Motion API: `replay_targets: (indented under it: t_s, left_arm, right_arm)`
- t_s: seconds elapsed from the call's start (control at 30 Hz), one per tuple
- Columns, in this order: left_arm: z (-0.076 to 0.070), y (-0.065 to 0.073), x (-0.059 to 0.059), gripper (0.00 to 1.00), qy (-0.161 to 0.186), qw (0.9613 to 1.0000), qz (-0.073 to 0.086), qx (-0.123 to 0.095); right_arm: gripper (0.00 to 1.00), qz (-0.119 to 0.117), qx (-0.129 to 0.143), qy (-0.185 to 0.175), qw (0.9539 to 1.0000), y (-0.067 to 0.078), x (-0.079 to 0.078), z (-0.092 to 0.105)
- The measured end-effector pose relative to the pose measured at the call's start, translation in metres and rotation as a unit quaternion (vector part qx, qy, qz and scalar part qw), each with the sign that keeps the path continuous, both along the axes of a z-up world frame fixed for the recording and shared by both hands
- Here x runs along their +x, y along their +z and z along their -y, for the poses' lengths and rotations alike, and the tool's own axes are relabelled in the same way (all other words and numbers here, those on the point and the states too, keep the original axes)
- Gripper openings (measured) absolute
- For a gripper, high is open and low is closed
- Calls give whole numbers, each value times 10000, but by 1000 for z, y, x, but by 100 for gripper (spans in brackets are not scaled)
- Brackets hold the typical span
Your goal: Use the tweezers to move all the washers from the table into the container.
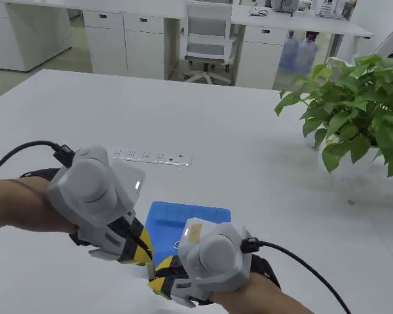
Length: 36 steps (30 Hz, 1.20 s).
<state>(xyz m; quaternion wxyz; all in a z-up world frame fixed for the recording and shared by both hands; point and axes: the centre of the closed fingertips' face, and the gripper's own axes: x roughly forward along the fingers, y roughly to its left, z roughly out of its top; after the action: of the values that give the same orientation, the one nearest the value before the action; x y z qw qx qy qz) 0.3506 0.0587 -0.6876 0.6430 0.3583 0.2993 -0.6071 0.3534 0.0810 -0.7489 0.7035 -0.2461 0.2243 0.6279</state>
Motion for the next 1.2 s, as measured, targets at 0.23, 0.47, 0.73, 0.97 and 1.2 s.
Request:
replay_targets:
  t_s: [0.23,0.47,0.73,0.97,1.2]
  left_arm:
    - [1,14,4,5,9,10000,85,-36]
    - [2,26,11,6,-5,9998,178,-58]
    - [5,36,21,5,-72,9996,252,-72]
    - [9,41,33,5,-123,9994,316,-95]
    - [11,41,47,6,-149,9991,370,-108]
  right_arm:
    - [9,109,-63,54,9999,13,7,1]
    - [9,182,-53,45,9998,25,16,1]
    - [9,253,-11,-28,9997,35,28,3]
    - [9,280,30,-133,9995,40,42,6]
    - [9,297,44,-208,9993,41,56,9]
